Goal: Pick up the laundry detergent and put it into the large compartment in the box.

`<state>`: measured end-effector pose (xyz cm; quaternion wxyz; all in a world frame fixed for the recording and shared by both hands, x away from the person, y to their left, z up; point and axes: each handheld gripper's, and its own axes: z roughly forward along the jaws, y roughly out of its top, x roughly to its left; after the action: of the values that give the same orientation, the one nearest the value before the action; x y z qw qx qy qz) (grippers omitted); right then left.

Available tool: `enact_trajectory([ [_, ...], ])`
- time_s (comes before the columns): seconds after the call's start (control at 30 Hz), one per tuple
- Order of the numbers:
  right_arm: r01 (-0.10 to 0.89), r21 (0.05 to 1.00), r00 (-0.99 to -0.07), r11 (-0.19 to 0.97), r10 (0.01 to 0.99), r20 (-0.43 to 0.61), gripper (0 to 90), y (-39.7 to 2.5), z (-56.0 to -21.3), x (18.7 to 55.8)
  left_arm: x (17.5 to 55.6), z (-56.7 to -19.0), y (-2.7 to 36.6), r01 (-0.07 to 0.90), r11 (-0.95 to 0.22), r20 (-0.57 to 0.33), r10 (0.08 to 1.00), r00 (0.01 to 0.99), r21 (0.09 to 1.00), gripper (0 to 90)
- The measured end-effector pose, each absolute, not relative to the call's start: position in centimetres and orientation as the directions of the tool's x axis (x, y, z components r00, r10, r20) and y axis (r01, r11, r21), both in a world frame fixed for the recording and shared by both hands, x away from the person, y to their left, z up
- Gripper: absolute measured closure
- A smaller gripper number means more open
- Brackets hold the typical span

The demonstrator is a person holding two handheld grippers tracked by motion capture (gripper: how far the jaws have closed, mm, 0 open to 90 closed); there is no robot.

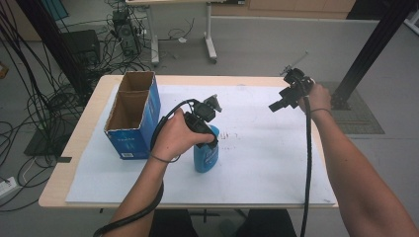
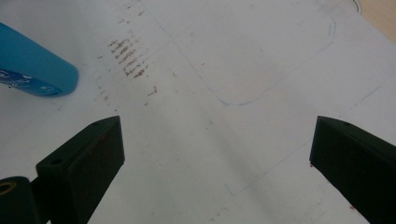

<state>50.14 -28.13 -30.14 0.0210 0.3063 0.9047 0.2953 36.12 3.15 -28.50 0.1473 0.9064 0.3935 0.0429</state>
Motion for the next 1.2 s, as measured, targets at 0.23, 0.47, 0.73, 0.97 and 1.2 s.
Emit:
enact_trajectory([
  [0.23,0.539,0.547,-0.814,0.641,0.564,0.142,3.0,-27.95,-30.16,50.16,36.08,-28.47,3.04,0.697,-0.653,-0.027,0.724,0.689,0.295,37.1],
  [0.47,0.539,0.548,-0.814,0.639,0.564,0.141,2.9,-28.03,-30.17,50.17,36.04,-28.49,3.01,0.699,-0.652,-0.026,0.726,0.688,0.296,37.1],
  [0.73,0.536,0.545,-0.816,0.644,0.56,0.142,2.9,-27.67,-30.24,50.24,35.91,-28.47,3.01,0.698,-0.653,-0.02,0.726,0.687,0.295,37.2],
  [0.97,0.537,0.544,-0.816,0.644,0.561,0.141,2.9,-27.7,-30.21,50.42,35.84,-28.51,3.1,0.698,-0.648,-0.022,0.728,0.685,0.305,37.2],
  [1.2,0.539,0.542,-0.814,0.645,0.565,0.137,2.9,-27.9,-30.04,50.46,35.82,-28.54,3.07,0.697,-0.647,-0.019,0.729,0.685,0.308,37.2],
])
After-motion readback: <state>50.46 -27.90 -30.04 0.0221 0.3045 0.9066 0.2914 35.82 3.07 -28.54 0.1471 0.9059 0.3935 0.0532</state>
